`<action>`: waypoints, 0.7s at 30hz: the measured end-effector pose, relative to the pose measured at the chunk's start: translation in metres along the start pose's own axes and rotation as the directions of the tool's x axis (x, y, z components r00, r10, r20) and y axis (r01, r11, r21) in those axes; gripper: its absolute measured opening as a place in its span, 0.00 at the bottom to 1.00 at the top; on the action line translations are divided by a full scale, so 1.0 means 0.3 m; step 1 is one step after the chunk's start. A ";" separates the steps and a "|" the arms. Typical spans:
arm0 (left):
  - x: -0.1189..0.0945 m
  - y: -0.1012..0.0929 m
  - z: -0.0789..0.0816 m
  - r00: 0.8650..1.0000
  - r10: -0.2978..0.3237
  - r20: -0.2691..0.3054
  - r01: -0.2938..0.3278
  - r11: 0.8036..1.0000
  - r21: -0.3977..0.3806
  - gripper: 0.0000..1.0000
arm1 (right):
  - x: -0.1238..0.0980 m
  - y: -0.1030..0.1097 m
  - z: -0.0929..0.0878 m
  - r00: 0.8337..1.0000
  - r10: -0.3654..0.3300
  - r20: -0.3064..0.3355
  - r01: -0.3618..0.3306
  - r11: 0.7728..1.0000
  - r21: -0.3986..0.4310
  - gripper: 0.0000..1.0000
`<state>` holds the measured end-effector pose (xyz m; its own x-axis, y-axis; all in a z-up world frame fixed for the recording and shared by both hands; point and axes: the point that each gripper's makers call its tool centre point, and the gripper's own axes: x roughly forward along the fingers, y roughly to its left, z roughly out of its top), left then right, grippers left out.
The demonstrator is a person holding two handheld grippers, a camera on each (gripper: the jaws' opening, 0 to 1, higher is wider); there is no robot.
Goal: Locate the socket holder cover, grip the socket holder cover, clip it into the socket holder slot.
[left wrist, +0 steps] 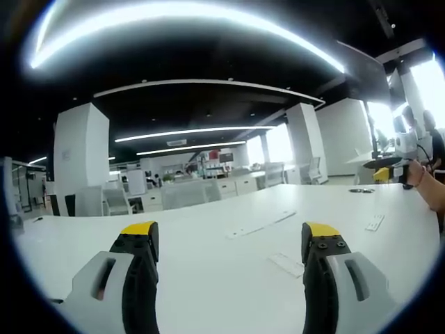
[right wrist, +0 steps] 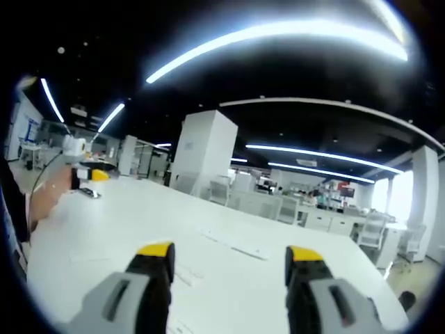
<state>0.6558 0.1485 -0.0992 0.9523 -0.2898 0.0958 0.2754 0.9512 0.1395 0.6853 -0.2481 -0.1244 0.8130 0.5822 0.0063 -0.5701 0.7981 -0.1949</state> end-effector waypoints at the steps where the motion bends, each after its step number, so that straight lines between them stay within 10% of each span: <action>1: 0.000 -0.001 0.000 1.000 0.000 0.000 0.000 1.000 0.002 0.84 | -0.001 -0.004 0.002 1.000 -0.005 0.001 0.005 1.000 -0.001 0.65; 21: -0.002 0.003 -0.001 1.000 0.008 0.000 -0.008 1.000 0.001 0.83 | -0.018 -0.042 0.020 0.998 -0.044 0.035 0.043 0.999 0.026 0.65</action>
<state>0.6556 0.1497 -0.0996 0.9545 -0.2819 0.0971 0.2674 0.9534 0.1397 0.6874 -0.2604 -0.1160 0.8326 0.5517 0.0494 -0.5375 0.8262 -0.1685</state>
